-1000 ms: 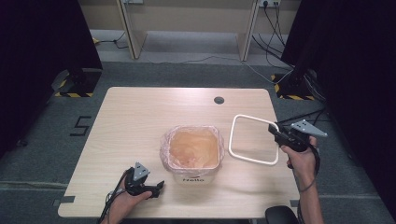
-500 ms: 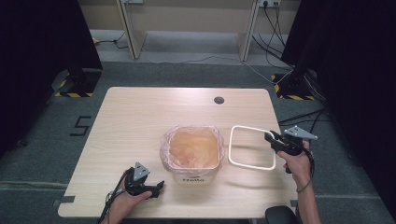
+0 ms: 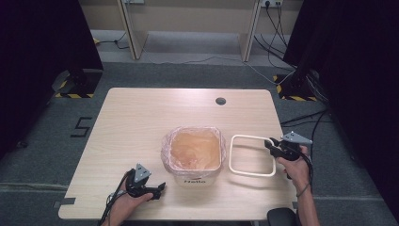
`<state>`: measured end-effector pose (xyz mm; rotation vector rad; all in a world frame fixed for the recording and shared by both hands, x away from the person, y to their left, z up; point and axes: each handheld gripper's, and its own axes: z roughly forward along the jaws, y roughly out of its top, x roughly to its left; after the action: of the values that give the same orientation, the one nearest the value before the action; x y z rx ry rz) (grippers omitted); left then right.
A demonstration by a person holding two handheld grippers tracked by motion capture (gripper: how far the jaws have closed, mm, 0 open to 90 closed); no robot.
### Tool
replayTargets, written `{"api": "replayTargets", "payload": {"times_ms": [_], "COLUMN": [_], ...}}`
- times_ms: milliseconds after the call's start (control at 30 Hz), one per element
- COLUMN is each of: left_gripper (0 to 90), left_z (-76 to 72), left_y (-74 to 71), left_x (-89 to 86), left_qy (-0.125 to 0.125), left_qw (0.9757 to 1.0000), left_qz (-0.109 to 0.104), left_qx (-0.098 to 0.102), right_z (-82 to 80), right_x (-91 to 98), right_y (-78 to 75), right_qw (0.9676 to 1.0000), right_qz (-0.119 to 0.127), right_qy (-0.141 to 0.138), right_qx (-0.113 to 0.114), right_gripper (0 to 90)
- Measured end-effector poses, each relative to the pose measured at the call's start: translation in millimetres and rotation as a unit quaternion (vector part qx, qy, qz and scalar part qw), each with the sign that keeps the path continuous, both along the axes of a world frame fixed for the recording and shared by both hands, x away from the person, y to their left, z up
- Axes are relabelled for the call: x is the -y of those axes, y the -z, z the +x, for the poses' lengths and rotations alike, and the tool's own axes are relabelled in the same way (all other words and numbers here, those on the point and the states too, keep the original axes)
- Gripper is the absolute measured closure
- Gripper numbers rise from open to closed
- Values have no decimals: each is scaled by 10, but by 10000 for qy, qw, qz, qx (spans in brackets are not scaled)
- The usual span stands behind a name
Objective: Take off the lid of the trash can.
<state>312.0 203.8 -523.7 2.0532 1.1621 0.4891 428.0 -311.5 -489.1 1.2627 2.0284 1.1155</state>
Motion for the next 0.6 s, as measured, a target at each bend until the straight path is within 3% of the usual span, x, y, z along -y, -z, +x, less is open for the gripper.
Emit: {"api": "replayTargets", "payload": {"times_ms": [433,500,533,600], "left_gripper": [99,99,99,99], "left_z": [0,0,0,0], "left_y": [-1,0,0,-1], "left_x": [0,0,0,0], "left_qy": [-3,-3,-3,-2], "left_qw": [10000,10000,10000,10000], "left_qz": [5,3,3,4], "left_qx": [-2,0,0,-2], "right_z": [16,24,26,26], "right_x": [67,70,67,63], "right_y": [146,177,211,224], "right_qw": [9997,9993,9983,9981], "right_qz": [-114,-241,-462,-484], "right_qy": [106,117,133,100], "right_qx": [-163,-248,-339,-378], "right_gripper": [684,687,691,691]}}
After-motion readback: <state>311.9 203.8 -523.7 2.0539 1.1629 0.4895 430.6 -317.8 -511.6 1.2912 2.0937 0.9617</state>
